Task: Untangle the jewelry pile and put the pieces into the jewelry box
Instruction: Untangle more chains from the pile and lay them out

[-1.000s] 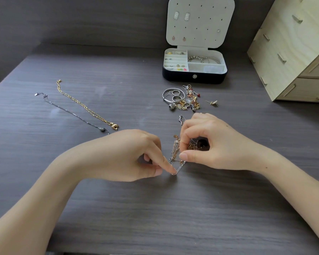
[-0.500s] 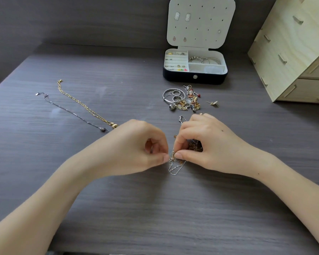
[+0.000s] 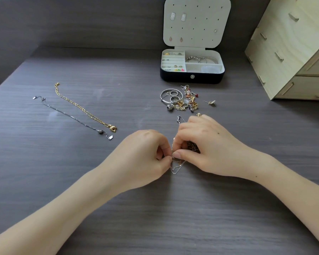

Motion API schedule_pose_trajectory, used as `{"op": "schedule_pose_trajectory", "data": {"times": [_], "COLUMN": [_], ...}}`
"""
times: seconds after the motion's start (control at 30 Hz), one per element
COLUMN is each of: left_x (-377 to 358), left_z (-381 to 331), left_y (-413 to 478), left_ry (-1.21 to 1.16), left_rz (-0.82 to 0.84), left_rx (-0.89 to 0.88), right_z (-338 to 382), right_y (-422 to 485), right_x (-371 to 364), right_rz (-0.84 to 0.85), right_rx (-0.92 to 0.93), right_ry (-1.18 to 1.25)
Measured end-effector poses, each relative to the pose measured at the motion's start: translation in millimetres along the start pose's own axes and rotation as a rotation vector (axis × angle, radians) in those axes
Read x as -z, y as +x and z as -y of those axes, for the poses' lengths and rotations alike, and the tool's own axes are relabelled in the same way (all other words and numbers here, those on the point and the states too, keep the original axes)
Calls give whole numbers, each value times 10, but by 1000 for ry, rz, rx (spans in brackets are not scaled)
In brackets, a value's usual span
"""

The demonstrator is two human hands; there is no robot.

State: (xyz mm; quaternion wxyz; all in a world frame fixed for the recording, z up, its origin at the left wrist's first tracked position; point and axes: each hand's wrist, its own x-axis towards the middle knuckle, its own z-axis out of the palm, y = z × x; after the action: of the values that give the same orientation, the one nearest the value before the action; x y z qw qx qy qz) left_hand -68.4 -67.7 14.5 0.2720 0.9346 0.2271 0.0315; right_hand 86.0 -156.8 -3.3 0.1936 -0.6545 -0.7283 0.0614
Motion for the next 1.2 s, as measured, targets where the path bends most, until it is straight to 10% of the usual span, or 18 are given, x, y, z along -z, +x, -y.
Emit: {"op": "schedule_pose_trajectory", "data": {"times": [1.2], "left_x": [-17], "left_z": [84], "left_y": [-25], "left_ry": [26], "left_rz": [-97], "left_rx": [-36], "right_z": [-69], "right_y": [-69], "right_x": [132], "right_rz": [-55], "right_rx": [-221], "right_ry": [457]}}
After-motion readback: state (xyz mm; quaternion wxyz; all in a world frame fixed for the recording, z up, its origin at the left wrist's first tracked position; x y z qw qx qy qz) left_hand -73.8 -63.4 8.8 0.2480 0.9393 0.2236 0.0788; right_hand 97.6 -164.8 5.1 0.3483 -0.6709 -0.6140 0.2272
